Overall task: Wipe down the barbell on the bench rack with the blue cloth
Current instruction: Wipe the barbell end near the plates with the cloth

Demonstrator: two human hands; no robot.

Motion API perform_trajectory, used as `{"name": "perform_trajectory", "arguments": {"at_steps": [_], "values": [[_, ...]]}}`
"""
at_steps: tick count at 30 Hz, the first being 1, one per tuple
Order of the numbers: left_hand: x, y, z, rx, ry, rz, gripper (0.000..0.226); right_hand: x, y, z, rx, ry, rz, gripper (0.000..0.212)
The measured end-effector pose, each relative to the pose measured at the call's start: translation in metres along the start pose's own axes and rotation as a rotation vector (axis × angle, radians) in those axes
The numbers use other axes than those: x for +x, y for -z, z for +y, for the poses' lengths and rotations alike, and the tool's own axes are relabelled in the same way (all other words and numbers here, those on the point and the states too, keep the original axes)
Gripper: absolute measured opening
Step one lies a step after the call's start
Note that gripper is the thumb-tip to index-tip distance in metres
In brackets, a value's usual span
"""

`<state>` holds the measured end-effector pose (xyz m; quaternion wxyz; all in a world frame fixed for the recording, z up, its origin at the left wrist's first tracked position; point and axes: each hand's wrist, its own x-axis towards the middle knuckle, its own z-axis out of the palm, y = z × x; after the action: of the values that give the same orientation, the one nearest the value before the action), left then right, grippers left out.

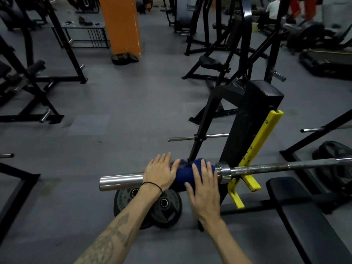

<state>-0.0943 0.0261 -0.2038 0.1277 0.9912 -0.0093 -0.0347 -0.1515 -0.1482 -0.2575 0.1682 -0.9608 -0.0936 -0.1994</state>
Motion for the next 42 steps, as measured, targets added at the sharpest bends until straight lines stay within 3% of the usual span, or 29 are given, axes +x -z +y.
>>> {"name": "perform_trajectory", "arguments": {"at_steps": [2, 5, 10, 12, 15, 18, 20, 23, 25, 30, 35, 39, 42], "values": [[0.002, 0.000, 0.001, 0.006, 0.025, -0.010, 0.069, -0.008, -0.008, -0.021, 0.032, 0.040, -0.013, 0.070], [0.002, 0.001, 0.001, 0.008, 0.035, -0.021, 0.071, -0.008, -0.007, -0.012, -0.048, 0.253, -0.047, 0.069], [0.000, 0.003, 0.004, 0.024, 0.031, -0.019, 0.073, -0.008, -0.004, -0.017, 0.071, -0.065, 0.055, 0.069], [-0.002, 0.004, 0.005, 0.019, 0.034, -0.014, 0.073, -0.016, -0.011, -0.034, 0.083, 0.052, -0.002, 0.073], [-0.001, 0.004, 0.004, 0.009, 0.040, -0.014, 0.078, -0.015, -0.007, -0.006, -0.023, 0.231, -0.020, 0.070], [0.002, 0.007, 0.005, -0.020, 0.039, -0.015, 0.078, -0.014, -0.003, 0.000, 0.081, -0.032, 0.053, 0.068], [0.006, 0.011, 0.005, -0.063, 0.052, -0.004, 0.076, -0.015, -0.007, -0.026, 0.151, -0.095, 0.058, 0.071], [0.014, 0.014, 0.003, -0.141, 0.074, 0.005, 0.077, -0.018, -0.011, -0.027, 0.084, 0.158, -0.050, 0.071], [0.020, 0.014, -0.001, -0.178, 0.080, 0.051, 0.073, -0.014, -0.005, 0.000, 0.004, 0.199, -0.038, 0.068], [0.008, 0.005, 0.003, -0.105, -0.115, 0.354, 0.066, -0.018, -0.005, -0.017, 0.173, -0.103, 0.050, 0.070], [-0.023, -0.024, 0.013, 0.025, -0.154, 0.265, 0.070, -0.018, -0.005, 0.006, 0.030, 0.229, -0.024, 0.068], [-0.015, -0.020, 0.011, 0.041, -0.118, 0.215, 0.085, -0.018, -0.008, -0.004, 0.142, -0.044, 0.063, 0.069], [-0.013, -0.016, 0.016, 0.046, -0.072, 0.182, 0.097, -0.024, -0.015, -0.013, 0.125, 0.122, 0.007, 0.072]]}}
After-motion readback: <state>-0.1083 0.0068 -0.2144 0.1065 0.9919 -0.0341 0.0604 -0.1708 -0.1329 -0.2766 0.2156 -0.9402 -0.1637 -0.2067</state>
